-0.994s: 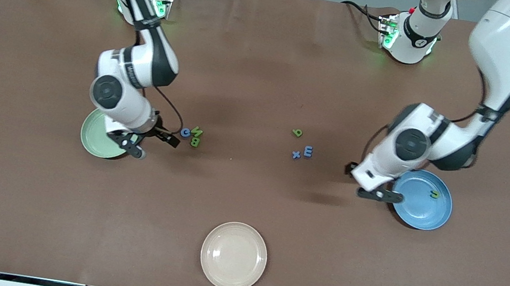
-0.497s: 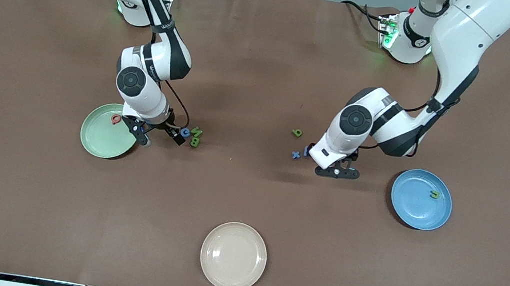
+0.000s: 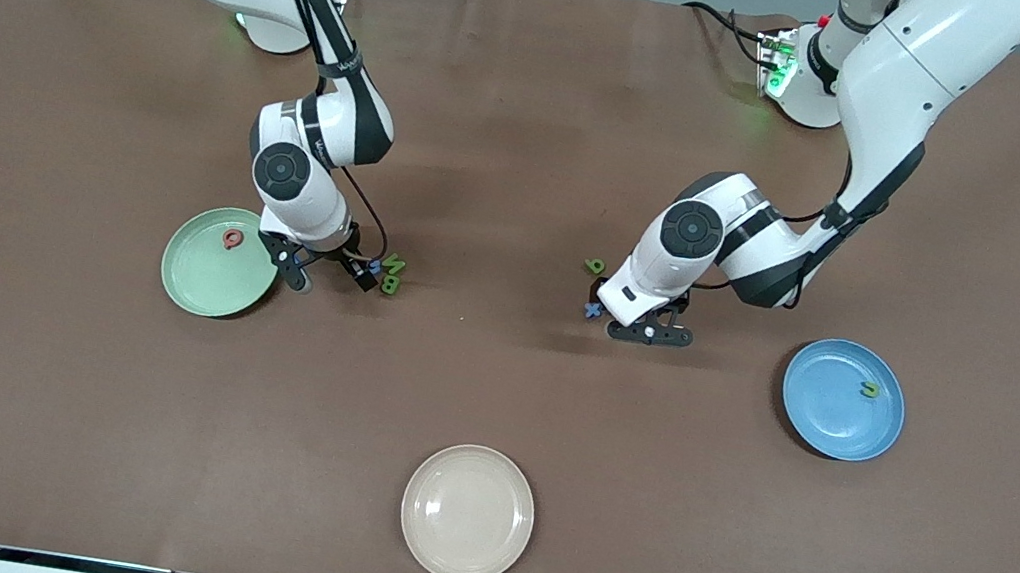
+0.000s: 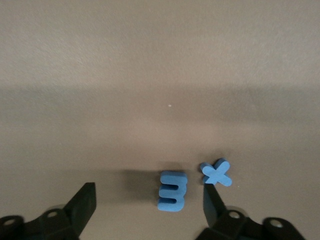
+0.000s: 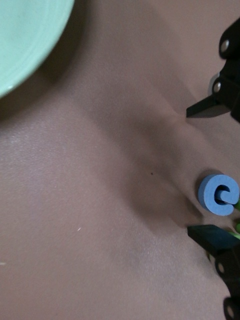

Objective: Sort upper and lower case letters into plates
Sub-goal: 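Reach the blue E and the blue o with the left and right grippers, then grasp the blue E and the blue o with the left and right grippers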

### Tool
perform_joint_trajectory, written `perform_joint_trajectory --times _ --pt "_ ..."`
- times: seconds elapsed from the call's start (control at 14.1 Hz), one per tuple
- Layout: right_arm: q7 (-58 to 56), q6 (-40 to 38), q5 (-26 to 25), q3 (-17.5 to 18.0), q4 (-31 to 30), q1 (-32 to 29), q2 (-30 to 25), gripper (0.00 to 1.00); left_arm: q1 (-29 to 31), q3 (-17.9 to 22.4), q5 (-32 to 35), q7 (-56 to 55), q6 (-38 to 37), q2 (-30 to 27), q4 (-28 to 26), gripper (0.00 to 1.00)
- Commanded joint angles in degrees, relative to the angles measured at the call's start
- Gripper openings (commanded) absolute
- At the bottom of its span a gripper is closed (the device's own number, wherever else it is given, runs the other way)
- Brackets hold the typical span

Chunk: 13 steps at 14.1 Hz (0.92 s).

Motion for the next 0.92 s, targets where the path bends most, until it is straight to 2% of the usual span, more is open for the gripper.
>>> perform_joint_trajectory --times 0.0,0.07,0.36,0.71,0.85 --pt "1.9 0.5 1.0 -0.3 -0.5 1.2 -0.3 0.77 -0.8 0.2 1.2 -1.5 0.9 0.2 -0.6 0.88" --pt "2.4 0.4 1.0 -0.3 -0.3 2.1 -0.3 0.66 -0.9 0.2 1.2 -1.5 0.9 0.4 -0.7 0.85" --pt "3.6 0.3 1.0 -0.3 0.6 2.8 0.5 0.45 -1.6 0.2 1.2 -1.4 0.9 1.3 -0.6 0.77" --pt "3.7 0.2 1.0 -0.3 0.6 2.7 0.7 0.03 -1.9 0.2 1.2 -1.4 0.9 1.5 -0.2 0.66" --pt "2.7 -0.2 1.0 -0.3 1.2 2.4 0.4 0.00 -1.9 0.2 1.3 -1.3 0.9 1.6 -0.1 0.57"
